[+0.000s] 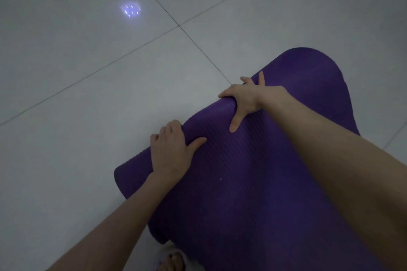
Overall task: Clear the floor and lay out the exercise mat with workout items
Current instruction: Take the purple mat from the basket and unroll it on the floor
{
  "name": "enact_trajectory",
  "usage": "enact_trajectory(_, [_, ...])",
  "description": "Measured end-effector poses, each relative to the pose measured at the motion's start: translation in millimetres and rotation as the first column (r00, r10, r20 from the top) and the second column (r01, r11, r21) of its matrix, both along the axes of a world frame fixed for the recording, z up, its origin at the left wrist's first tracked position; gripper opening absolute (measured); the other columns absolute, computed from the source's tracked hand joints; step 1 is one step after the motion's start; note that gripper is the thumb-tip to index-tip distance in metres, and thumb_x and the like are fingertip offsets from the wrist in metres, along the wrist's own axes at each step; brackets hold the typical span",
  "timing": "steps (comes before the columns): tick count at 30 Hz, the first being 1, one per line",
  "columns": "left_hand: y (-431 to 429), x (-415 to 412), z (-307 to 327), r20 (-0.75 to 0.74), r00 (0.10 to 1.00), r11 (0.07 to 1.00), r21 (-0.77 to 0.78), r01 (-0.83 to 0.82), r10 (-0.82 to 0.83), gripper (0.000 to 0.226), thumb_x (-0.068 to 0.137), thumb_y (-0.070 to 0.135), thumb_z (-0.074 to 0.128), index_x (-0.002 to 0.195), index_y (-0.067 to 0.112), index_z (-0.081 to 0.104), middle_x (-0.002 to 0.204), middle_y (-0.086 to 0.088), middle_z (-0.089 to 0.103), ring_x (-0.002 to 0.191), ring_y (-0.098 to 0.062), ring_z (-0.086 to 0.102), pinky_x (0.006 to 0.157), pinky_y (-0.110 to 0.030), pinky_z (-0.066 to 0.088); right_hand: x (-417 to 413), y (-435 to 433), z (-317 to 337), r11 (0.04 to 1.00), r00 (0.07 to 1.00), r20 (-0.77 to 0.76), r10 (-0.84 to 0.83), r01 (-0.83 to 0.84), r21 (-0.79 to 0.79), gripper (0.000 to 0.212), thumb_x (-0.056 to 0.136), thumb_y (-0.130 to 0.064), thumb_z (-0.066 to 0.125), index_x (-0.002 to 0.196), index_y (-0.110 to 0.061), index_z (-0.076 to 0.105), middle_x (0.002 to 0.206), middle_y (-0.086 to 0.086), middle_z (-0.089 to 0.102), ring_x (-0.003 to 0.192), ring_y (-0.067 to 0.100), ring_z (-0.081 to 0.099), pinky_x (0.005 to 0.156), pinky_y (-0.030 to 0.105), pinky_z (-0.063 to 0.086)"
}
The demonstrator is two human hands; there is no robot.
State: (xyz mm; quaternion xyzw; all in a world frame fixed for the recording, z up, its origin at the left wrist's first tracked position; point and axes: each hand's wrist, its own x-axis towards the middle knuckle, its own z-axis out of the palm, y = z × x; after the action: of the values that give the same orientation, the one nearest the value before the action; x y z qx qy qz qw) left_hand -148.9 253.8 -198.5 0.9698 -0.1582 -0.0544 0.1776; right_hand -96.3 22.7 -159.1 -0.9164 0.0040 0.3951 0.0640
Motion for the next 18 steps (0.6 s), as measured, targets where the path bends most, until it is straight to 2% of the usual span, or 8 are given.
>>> enact_trajectory(4, [-1.4,-10.0,8.9,0.174,0.984,0.999,0.026,0.022,-0.027,0.046,0.078,0.051,0.067,0.079,0.008,0.052,0.073,-0.008,0.055,0.067,-0.025,0.050,0.065,-0.036,0.035,-5.5,2.6,7.0,0.996,0.973,0.214,0.086,-0.083,-0.020,0.094,0.045,-0.071,0.077,0.125,-0.028,0.050,0.116,-0.002,0.057,0.126,0.027,0.038,0.106,0.070,-0.001])
enact_trajectory(6, [-1.3,-17.8,19.4,0.228,0.972,0.998,0.043,0.049,-0.057,0.044,0.077,0.049,0.069,0.077,0.008,0.053,0.071,-0.007,0.053,0.064,-0.022,0.047,0.063,-0.035,0.036,-23.5,-0.2,11.9,0.995,0.930,0.355,0.099,-0.099,-0.018,0.086,0.049,-0.070,0.075,0.119,-0.025,0.055,0.111,-0.002,0.057,0.120,0.024,0.043,0.108,0.067,0.003])
enact_trajectory(9, [0.2,-30.0,41.6,0.326,0.938,0.993,0.035,0.110,-0.116,0.045,0.070,0.044,0.078,0.072,0.007,0.053,0.069,-0.009,0.052,0.062,-0.024,0.047,0.059,-0.033,0.034,-53.2,-4.6,27.8,0.995,0.847,0.524,0.095,-0.095,-0.029,0.079,0.056,-0.067,0.073,0.118,-0.021,0.058,0.115,-0.002,0.056,0.119,0.022,0.044,0.111,0.062,0.002])
enact_trajectory(11, [6.0,-45.2,62.2,0.409,0.897,0.986,0.049,0.159,-0.165,0.045,0.067,0.042,0.080,0.072,0.007,0.053,0.070,-0.010,0.052,0.062,-0.026,0.049,0.057,-0.034,0.035,-80.4,-2.2,43.3,0.990,0.747,0.650,0.137,-0.125,-0.065,0.077,0.059,-0.063,0.073,0.119,-0.016,0.061,0.116,0.000,0.058,0.119,0.023,0.046,0.112,0.060,0.001])
enact_trajectory(14, [14.3,-53.2,71.2,0.479,0.863,0.987,0.047,0.156,-0.159,0.044,0.068,0.041,0.078,0.077,0.006,0.053,0.075,-0.012,0.052,0.065,-0.027,0.051,0.058,-0.034,0.040,-102.9,-2.3,50.8,0.983,0.563,0.809,0.173,-0.151,-0.105,0.077,0.060,-0.056,0.077,0.121,-0.010,0.063,0.119,0.006,0.063,0.117,0.029,0.052,0.110,0.065,0.007])
enact_trajectory(15, [17.2,-57.2,70.1,0.460,0.876,0.989,0.041,0.143,-0.146,0.044,0.068,0.040,0.078,0.080,0.005,0.054,0.077,-0.013,0.052,0.066,-0.027,0.051,0.059,-0.035,0.042,-107.7,-0.4,50.3,0.983,0.554,0.815,0.172,-0.151,-0.104,0.079,0.061,-0.054,0.077,0.125,-0.011,0.060,0.125,0.006,0.061,0.121,0.029,0.050,0.110,0.066,0.007])
enact_trajectory(16, [18.4,-61.4,67.2,0.421,0.896,0.990,0.037,0.135,-0.138,0.044,0.068,0.038,0.080,0.082,0.004,0.055,0.078,-0.015,0.053,0.066,-0.028,0.053,0.061,-0.038,0.046,-110.6,2.3,50.2,0.984,0.590,0.789,0.171,-0.147,-0.102,0.080,0.065,-0.054,0.075,0.132,-0.014,0.055,0.133,0.005,0.056,0.128,0.027,0.044,0.110,0.065,0.005])
enact_trajectory(18, [20.3,-65.8,53.5,0.296,0.938,0.983,0.092,0.161,-0.181,0.043,0.069,0.031,0.082,0.090,0.000,0.059,0.085,-0.021,0.055,0.072,-0.034,0.057,0.069,-0.051,0.052,-111.7,8.6,40.5,0.989,0.729,0.668,0.148,-0.119,-0.088,0.080,0.076,-0.053,0.066,0.144,-0.022,0.037,0.150,-0.001,0.037,0.140,0.020,0.025,0.112,0.061,0.000])
